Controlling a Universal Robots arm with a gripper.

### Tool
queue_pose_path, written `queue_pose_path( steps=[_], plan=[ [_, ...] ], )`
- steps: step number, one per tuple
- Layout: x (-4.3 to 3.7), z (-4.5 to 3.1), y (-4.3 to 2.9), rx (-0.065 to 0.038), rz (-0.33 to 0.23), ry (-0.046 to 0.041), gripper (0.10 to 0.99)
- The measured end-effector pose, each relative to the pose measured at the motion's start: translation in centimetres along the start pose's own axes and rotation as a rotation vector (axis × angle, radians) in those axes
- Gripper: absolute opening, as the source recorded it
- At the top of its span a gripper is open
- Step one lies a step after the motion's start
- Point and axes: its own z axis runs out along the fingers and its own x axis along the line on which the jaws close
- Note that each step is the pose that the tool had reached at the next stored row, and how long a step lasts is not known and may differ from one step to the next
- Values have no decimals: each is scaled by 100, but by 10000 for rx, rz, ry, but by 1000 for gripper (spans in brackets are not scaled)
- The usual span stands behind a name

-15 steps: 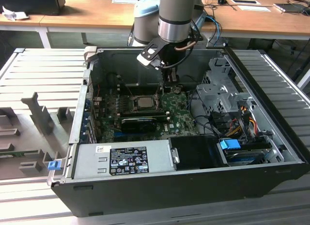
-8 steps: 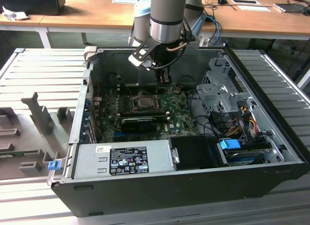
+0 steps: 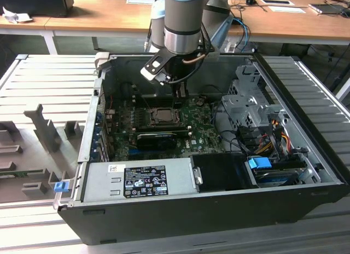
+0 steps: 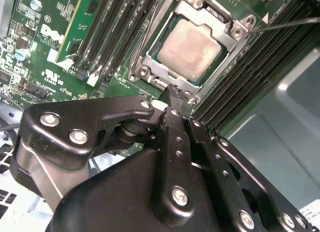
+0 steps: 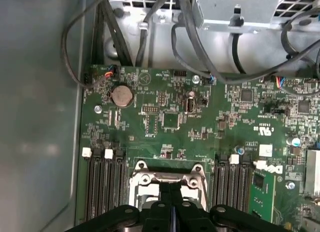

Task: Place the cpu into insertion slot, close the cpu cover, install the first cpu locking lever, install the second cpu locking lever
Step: 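Close the cpu cover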

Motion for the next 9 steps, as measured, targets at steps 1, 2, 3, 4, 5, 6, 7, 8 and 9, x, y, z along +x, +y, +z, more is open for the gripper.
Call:
queue_pose_path(
  steps=[1,2,3,4,5,6,7,8,9],
  plan=[
    [1,1,-22,-1,1,1,106],
    [3,1,-44,0,1,1,106],
    [5,1,-79,0,2,1,106],
    [6,0,-93,0,1,0,106],
    [6,0,-104,0,1,0,106],
    [8,0,-130,-1,2,1,106],
    [9,0,-150,-1,2,2,106],
    [10,-1,-171,1,3,1,106],
    [11,-1,-189,0,1,1,106]
  ],
)
